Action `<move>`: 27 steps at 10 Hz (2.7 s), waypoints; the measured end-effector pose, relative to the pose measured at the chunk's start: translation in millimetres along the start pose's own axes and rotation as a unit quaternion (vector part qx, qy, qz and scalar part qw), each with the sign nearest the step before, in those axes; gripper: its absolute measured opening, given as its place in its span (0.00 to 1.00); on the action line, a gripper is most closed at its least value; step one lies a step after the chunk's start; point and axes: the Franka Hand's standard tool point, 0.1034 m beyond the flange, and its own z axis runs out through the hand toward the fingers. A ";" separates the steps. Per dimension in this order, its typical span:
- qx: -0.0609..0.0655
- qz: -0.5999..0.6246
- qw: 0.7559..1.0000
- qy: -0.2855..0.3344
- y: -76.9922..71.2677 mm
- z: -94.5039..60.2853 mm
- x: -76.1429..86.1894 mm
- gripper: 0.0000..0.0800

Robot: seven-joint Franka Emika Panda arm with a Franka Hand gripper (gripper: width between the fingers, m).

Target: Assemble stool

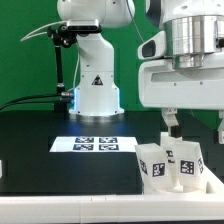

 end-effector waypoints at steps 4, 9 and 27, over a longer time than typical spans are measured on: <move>-0.016 -0.318 0.948 -0.031 -8.2 2.0 -3.4 0.81; -0.031 -0.534 0.845 -0.003 -7.5 3.6 1.1 0.81; -0.067 -0.738 0.669 -0.064 1.4 29.7 -4.8 0.50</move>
Offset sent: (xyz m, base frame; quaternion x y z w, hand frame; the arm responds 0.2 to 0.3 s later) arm -0.0010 0.0293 -0.0094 0.0363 -0.1259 -0.3497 0.9277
